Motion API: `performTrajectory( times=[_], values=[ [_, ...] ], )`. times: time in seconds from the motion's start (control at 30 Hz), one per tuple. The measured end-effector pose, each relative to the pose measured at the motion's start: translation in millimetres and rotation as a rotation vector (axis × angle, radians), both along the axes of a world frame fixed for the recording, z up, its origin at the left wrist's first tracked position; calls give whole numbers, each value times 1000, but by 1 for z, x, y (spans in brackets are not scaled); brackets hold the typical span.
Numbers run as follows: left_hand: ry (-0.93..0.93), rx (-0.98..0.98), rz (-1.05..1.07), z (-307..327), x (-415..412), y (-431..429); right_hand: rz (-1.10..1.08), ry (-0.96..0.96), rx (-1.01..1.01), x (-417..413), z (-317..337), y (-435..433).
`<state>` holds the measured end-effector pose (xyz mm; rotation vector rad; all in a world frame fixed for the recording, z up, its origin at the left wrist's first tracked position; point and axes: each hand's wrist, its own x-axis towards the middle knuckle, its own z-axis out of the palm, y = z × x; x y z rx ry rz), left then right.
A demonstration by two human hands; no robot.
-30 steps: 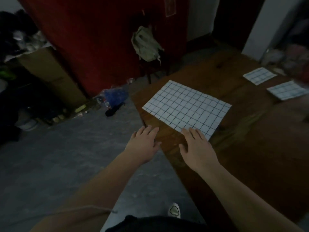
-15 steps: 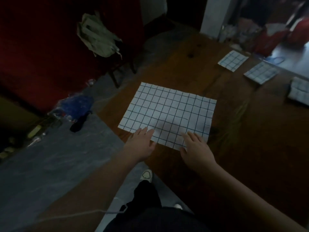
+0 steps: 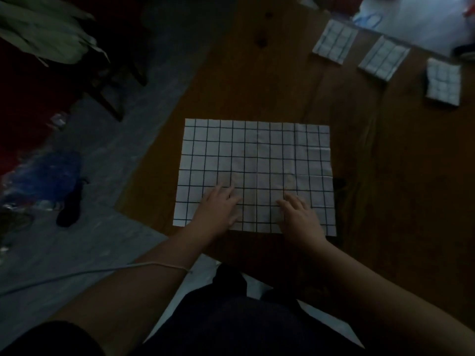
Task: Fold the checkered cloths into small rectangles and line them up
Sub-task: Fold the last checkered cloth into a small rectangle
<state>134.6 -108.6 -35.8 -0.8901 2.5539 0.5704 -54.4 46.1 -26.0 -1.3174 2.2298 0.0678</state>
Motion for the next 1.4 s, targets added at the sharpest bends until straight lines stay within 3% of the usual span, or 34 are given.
performTrajectory(
  times=[0.43,0.57,0.8,1.07,1.3,1.4],
  values=[
    [195,-60,17,-4,6,-6,-70,80,-162,9,-14,8],
    [253,-34,107,11,-1,3,-107,62,-228,4,-3,12],
    [444,41,234,77,-40,17,-250,-20,-473,-30,65,28],
    [695,39,192,166,-100,35,-317,-84,-674,-67,146,60],
    [628,143,70,207,-138,67,-430,-137,-868,-87,187,79],
    [631,95,-9,212,-144,79,-439,-120,-932,-94,198,87]
  ],
)
